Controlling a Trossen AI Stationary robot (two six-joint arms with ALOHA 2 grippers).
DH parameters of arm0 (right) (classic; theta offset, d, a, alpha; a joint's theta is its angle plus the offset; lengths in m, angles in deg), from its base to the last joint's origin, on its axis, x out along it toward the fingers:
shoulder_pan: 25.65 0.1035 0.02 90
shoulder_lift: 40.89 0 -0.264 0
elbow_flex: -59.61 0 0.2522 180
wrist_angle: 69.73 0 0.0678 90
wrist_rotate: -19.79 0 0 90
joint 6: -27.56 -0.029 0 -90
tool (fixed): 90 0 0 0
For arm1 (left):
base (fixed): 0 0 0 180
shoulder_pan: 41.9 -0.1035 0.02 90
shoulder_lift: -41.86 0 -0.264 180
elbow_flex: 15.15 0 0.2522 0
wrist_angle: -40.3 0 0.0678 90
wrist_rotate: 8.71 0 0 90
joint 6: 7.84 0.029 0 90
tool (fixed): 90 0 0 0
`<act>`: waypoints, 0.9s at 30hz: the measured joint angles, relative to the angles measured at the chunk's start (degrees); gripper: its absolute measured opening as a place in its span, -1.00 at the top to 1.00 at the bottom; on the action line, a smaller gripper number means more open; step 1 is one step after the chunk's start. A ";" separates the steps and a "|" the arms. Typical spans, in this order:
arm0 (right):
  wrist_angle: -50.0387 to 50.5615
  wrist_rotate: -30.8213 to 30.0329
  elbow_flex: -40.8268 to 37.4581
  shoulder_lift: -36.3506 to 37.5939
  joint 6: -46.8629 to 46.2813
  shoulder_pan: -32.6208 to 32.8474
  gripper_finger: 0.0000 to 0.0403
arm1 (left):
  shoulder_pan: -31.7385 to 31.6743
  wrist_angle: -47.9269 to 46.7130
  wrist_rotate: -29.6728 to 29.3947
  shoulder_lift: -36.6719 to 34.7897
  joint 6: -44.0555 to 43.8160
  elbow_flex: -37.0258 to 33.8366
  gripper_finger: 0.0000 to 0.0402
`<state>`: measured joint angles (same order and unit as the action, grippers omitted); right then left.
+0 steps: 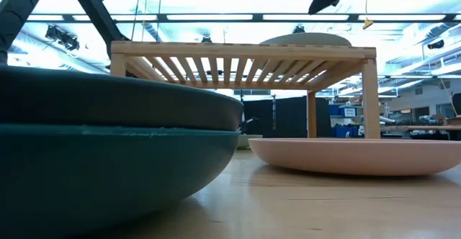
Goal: Place and stack plates onto a shelf
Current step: Put the top left black plate on the shelf
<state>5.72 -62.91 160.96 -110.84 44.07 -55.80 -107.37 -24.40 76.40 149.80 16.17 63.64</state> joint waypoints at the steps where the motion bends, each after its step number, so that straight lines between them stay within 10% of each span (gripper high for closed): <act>1: -2.33 0.14 -3.07 1.61 0.00 -0.04 0.46 | 0.00 -0.02 0.02 -0.02 0.00 0.00 0.74; 13: -27.29 0.00 -33.03 17.76 -2.93 -3.36 0.46 | 0.00 -0.06 0.02 -0.13 -0.19 0.00 0.76; 27: -36.65 -0.10 -40.67 21.06 -3.02 -6.72 0.46 | 0.02 -2.15 -3.92 -4.78 -1.03 -0.11 0.89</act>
<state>-30.93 -63.01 120.29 -89.78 41.06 -62.51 -107.35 -26.54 72.48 145.02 15.14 63.53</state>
